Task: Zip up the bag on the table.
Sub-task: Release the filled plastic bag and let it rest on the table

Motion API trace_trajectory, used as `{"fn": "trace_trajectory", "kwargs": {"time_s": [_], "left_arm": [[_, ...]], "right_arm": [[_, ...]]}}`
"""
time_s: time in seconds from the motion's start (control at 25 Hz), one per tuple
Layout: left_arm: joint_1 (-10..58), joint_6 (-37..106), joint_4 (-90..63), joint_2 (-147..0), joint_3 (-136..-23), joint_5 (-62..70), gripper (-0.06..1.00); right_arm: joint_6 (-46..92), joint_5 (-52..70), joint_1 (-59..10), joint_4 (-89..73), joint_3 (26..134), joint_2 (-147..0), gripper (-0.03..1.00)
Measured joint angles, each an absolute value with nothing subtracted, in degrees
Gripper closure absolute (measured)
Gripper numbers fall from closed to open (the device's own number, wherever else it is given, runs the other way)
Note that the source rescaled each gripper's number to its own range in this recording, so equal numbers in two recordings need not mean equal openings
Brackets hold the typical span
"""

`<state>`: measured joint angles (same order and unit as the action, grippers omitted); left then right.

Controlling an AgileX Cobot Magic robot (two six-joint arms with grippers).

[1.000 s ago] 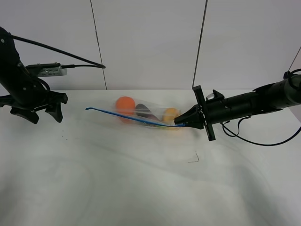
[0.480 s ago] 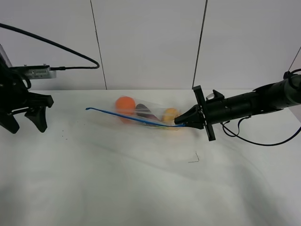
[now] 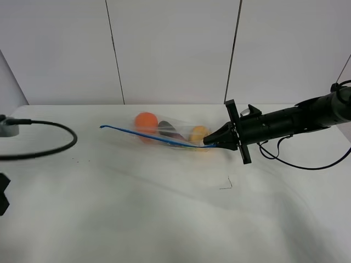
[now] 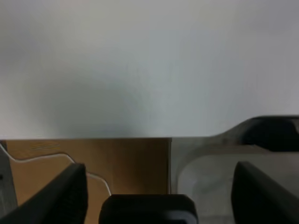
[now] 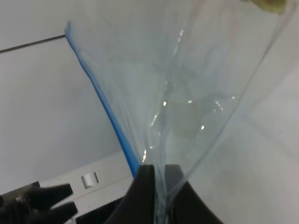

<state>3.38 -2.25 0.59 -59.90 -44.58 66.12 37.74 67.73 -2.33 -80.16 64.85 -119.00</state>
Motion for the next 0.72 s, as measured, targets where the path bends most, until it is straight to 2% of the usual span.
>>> {"fn": "trace_trajectory", "kwargs": {"time_s": [0.4, 0.72], "left_arm": [[3.38, 0.87, 0.85, -39.48, -29.81, 61.58, -0.02], [3.38, 0.98, 0.97, -31.79, -28.79, 60.55, -0.02]], "right_arm": [[38.54, 67.77, -2.33, -80.16, 64.85, -119.0, 0.97], [38.54, 68.17, -2.33, -80.16, 64.85, -119.0, 0.97]]}}
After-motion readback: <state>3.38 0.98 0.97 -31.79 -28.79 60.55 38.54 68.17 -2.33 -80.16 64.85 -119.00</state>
